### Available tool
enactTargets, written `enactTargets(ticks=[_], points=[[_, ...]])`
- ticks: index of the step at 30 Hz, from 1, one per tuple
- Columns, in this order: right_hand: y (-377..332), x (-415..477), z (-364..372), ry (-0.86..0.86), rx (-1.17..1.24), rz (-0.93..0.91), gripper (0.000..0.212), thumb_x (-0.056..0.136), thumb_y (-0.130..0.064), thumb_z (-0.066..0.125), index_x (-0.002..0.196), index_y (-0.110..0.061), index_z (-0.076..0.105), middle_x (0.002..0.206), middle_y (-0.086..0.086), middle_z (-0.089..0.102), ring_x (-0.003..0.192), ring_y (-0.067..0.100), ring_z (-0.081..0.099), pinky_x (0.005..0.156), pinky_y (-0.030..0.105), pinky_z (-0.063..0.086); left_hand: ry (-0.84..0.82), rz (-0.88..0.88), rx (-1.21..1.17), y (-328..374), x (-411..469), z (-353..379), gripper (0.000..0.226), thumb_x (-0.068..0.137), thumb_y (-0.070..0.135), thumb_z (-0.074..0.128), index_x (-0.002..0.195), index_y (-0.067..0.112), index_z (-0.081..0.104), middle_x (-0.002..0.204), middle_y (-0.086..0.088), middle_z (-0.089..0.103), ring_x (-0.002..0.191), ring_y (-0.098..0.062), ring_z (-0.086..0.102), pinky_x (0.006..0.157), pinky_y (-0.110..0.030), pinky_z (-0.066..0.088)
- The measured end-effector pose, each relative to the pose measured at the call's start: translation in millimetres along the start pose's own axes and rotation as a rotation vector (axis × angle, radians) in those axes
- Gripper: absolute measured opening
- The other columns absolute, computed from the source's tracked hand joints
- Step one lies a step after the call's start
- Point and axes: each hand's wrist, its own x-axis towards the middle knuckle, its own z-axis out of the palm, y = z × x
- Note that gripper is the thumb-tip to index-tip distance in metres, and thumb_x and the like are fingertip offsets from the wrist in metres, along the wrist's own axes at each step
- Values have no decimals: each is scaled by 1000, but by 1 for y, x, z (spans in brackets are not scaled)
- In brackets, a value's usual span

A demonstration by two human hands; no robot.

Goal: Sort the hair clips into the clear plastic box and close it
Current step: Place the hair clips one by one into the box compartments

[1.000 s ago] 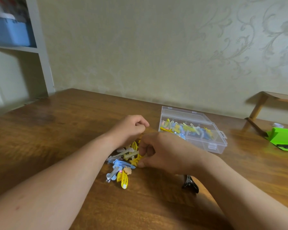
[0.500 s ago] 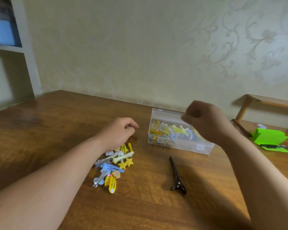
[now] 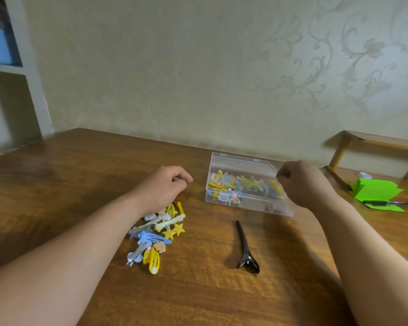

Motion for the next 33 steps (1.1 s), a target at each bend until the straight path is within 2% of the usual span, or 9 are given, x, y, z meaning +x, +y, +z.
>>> enactTargets(ticks=[5, 8, 12, 15, 18, 21, 23, 29, 33], points=[[-13, -3, -1, 75, 56, -59, 20, 96, -17, 54, 94, -26, 72, 94, -2, 72, 78, 20, 63, 60, 28, 43, -3, -3, -15, 4, -2, -1, 27, 110, 23, 53, 124, 35, 73, 124, 11, 69, 114, -4, 63, 92, -30, 52], [-48, -17, -8, 57, 206, -219, 14, 99, -22, 62, 96, -30, 73, 95, -9, 73, 86, 15, 66, 71, 30, 48, -1, -15, -19, 6, -4, -1, 29, 108, 23, 52, 124, 35, 73, 122, 10, 71, 114, -11, 67, 99, -40, 56], [-110, -60, -23, -205, 377, -502, 13, 97, -27, 70, 93, -39, 73, 89, -21, 72, 85, -5, 66, 71, 14, 47, 4, -33, -47, 6, -4, -2, 26, 109, 25, 53, 116, 37, 74, 118, 12, 72, 110, -12, 68, 95, -39, 57], [-137, -85, -18, -427, 387, -646, 12, 92, -30, 76, 101, -37, 76, 90, -16, 72, 86, 2, 67, 75, 24, 55, 44, -44, -62, 5, 0, 1, 22, 97, 25, 59, 97, 40, 77, 101, 10, 77, 92, -15, 71, 79, -37, 57], [-148, -96, -5, -531, 324, -736, 22, 88, -32, 81, 109, -35, 75, 93, -14, 68, 88, 3, 63, 74, 19, 52, 65, -55, -117, 3, 5, 3, 25, 91, 20, 63, 86, 40, 75, 85, 8, 75, 80, -16, 70, 81, -39, 58], [-149, -96, 3, -515, 268, -781, 28, 87, -38, 82, 113, -39, 72, 99, -17, 63, 90, -2, 60, 74, 15, 49, 61, -35, -97, 3, 6, 2, 28, 98, 12, 64, 94, 36, 75, 82, 10, 69, 75, -8, 61, 71, -29, 47], [-148, -95, 4, -505, 278, -779, 28, 87, -39, 82, 113, -39, 71, 102, -15, 63, 91, -1, 60, 78, 21, 52, 59, -32, -106, 3, 5, 2, 25, 99, 12, 63, 101, 33, 77, 84, 10, 69, 77, -7, 61, 69, -27, 45], [-146, -94, 2, -530, 252, -783, 27, 92, -41, 78, 117, -41, 70, 101, -16, 62, 92, 1, 59, 79, 25, 53, 41, -12, -83, 3, 2, 1, 24, 102, 18, 60, 111, 30, 79, 103, 8, 75, 99, -10, 69, 85, -31, 53], [-146, -95, 0, -520, 241, -772, 22, 92, -42, 77, 112, -39, 67, 105, -15, 60, 92, 5, 60, 81, 32, 55, 38, -23, -86, 0, 4, 1, 23, 101, 20, 62, 105, 36, 78, 100, 8, 74, 96, -13, 69, 82, -33, 53]])
